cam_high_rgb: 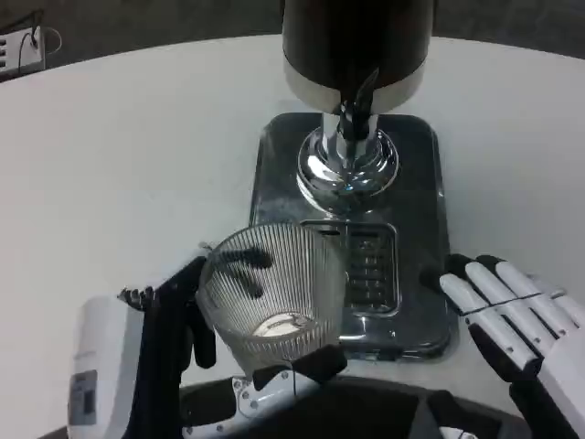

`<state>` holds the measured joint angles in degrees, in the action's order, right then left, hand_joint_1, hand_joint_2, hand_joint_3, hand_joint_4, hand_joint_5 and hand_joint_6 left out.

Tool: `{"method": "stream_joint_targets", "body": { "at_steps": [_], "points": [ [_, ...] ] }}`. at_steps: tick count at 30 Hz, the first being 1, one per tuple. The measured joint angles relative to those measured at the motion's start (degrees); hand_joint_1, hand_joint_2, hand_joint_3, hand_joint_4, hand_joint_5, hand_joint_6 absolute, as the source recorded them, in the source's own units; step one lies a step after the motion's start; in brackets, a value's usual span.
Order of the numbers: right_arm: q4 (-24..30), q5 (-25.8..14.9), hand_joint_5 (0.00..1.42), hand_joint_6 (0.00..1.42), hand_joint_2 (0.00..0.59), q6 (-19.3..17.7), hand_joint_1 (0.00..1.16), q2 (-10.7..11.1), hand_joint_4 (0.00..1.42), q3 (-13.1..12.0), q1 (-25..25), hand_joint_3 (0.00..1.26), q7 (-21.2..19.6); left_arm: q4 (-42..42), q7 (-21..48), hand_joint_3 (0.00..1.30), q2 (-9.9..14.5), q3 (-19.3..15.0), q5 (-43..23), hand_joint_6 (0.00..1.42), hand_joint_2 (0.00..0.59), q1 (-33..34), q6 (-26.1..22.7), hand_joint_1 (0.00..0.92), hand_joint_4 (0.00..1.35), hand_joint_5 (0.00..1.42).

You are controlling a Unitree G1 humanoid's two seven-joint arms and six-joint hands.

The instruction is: Grasp the cup under the faucet to collect the drink, then remove the cup.

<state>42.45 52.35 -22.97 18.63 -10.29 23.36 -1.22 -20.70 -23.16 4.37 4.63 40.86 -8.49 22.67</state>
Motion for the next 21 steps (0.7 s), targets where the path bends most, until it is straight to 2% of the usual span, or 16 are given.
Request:
{"method": "stream_joint_targets", "body": {
  "at_steps": [2,9,12,21],
  "points": [
    [0.03,0.01,0.07,0.16,0.493,0.00,0.20,-0.10,0.06,-0.13,0.23,0.10,0.00,2.48,-0.27,1.07,0.82,-1.32,-0.09,1.39,0.000,2.43,0.02,0.825,1.13,1.24],
    [0.17,-0.28,0.07,0.16,0.493,0.12,0.20,-0.24,0.06,-2.17,1.43,0.10,-0.21,9.65,-1.72,1.07,2.44,-2.14,0.18,1.39,0.000,8.95,0.07,0.825,1.13,1.24],
    [0.15,-0.54,0.07,0.16,0.493,0.21,0.20,-0.23,0.06,-2.93,1.56,0.10,-0.38,14.85,-3.40,1.07,3.15,-2.19,0.59,1.39,0.000,13.56,-0.21,0.829,1.13,1.24],
    [0.10,-0.55,0.07,0.16,0.493,0.86,0.20,-0.39,0.06,-3.08,1.21,0.10,-0.58,27.98,-8.02,1.07,4.60,-0.53,2.67,1.39,0.000,24.33,-0.85,0.833,1.13,1.24]
  ]
}}
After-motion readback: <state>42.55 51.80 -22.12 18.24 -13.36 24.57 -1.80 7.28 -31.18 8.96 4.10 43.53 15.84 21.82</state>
